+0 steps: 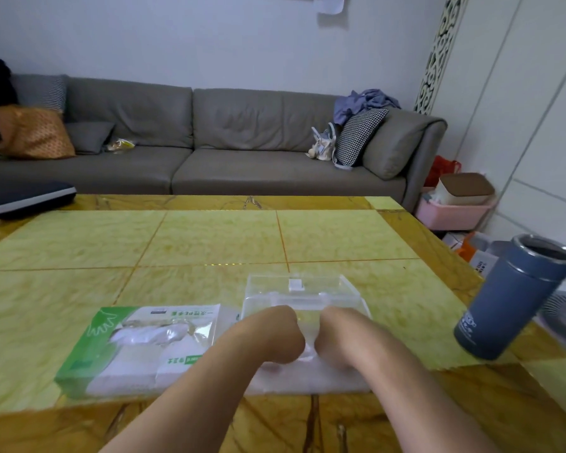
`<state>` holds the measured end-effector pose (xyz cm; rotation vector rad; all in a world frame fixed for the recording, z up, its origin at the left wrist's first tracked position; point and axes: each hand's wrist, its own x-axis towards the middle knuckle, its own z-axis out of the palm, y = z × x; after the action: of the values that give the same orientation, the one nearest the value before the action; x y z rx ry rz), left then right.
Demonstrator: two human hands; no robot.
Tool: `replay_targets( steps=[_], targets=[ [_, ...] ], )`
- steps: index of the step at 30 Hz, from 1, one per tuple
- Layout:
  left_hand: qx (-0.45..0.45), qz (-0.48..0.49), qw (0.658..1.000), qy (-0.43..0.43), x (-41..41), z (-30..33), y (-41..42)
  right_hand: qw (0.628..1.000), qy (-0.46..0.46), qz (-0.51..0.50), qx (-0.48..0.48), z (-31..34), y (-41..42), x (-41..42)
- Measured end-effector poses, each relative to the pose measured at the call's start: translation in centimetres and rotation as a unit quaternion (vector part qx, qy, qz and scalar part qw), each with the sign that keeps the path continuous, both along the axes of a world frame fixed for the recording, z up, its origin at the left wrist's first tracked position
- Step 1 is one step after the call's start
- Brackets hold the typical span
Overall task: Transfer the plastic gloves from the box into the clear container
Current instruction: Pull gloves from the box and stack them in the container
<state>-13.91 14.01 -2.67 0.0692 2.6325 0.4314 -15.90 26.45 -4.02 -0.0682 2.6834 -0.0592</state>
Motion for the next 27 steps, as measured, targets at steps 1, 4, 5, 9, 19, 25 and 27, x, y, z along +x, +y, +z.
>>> replay_targets(
  steps=[1, 4, 5, 9, 19, 25, 27],
  targets=[
    [0.003, -0.005, 1.0, 0.008, 0.3, 0.3, 0.1, 1.0, 0.024, 0.001, 0.0, -0.1, 0.1, 0.1],
    [0.013, -0.009, 0.999, 0.044, 1.6, 1.0, 0.0, 0.995, 0.094, 0.004, -0.015, 0.2, 0.2, 0.5],
    [0.03, -0.003, 0.998, 0.06, 2.1, 1.2, -0.2, 0.993, 0.115, 0.001, -0.018, 0.5, 0.3, 0.8],
    [0.142, 0.022, 0.977, 0.158, 3.9, 1.6, -2.5, 0.979, 0.192, -0.032, -0.052, 1.6, -0.4, 2.1],
    [0.052, 0.183, 0.947, 0.258, 6.5, -1.1, -17.4, 0.882, 0.4, 0.164, -0.186, 2.4, -6.3, 4.9],
    [0.059, 0.178, 0.945, 0.268, 5.3, -2.3, -19.0, 0.874, 0.286, 0.341, -0.197, -0.7, -12.7, 6.6],
    [0.074, 0.179, 0.942, 0.273, 5.0, -2.8, -19.4, 0.885, 0.256, 0.342, -0.187, -1.9, -13.8, 6.7]
  ],
)
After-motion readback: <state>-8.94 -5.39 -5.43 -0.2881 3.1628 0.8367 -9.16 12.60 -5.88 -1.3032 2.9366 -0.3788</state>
